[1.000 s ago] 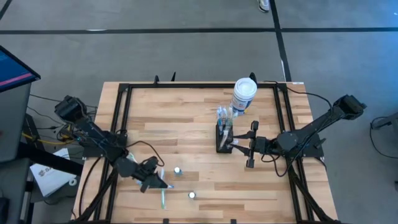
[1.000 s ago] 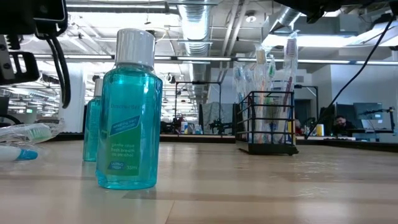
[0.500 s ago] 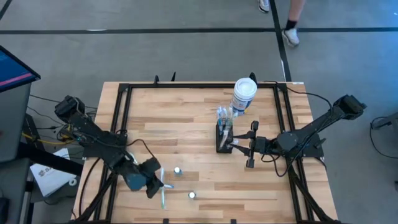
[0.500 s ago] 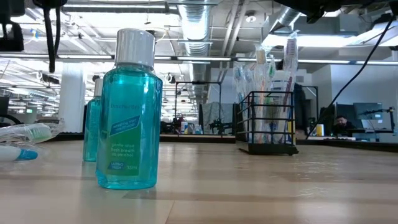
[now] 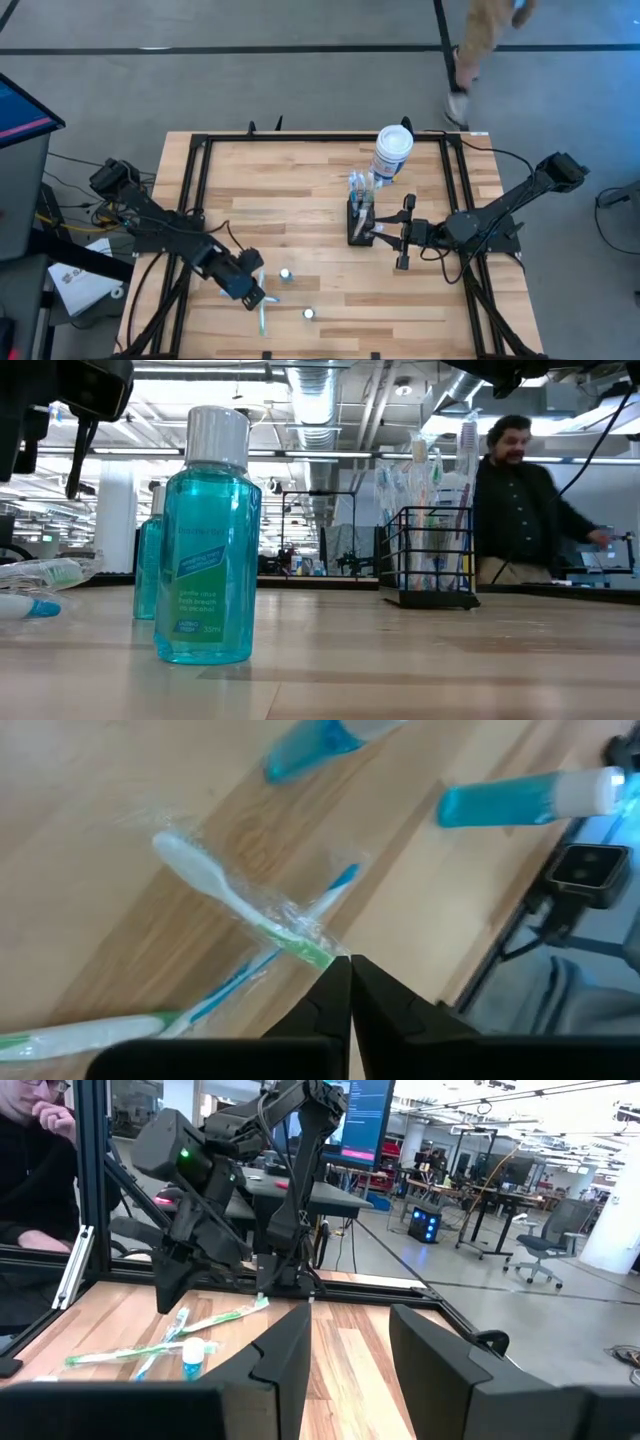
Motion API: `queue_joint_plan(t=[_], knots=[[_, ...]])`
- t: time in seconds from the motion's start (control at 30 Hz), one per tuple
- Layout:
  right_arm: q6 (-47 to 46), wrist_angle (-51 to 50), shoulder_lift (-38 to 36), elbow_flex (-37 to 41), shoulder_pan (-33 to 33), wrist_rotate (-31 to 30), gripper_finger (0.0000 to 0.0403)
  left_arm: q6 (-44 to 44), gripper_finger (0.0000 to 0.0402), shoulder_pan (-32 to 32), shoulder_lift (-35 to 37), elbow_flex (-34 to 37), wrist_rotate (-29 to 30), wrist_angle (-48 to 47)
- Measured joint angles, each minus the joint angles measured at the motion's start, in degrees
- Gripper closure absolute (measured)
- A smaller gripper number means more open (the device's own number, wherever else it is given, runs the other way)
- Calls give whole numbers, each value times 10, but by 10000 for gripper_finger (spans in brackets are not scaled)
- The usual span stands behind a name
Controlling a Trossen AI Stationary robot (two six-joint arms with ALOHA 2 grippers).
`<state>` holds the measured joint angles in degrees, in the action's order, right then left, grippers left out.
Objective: Pick & Place toothbrushing station
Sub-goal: Put the bottom green toothbrush into the wire mesh organizer
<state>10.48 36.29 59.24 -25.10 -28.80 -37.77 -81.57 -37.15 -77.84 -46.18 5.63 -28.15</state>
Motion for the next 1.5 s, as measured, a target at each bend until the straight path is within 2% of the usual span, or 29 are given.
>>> queue_joint_plan(t=[0.17, 0.5, 0.87, 1.07, 1.5], knots=[[0, 0, 0, 0, 0, 0, 275, 0, 375, 0, -7, 3, 0, -1], [0, 2, 0, 0, 0, 0, 275, 0, 297, 0, -7, 40, 23, 4], [0, 2, 0, 0, 0, 0, 275, 1, 228, 0, -6, 82, 41, 68], [0, 2, 0, 0, 0, 0, 275, 2, 210, 0, -10, 109, 50, 138], [0, 2, 0, 0, 0, 0, 275, 1, 207, 0, -10, 116, 44, 143]])
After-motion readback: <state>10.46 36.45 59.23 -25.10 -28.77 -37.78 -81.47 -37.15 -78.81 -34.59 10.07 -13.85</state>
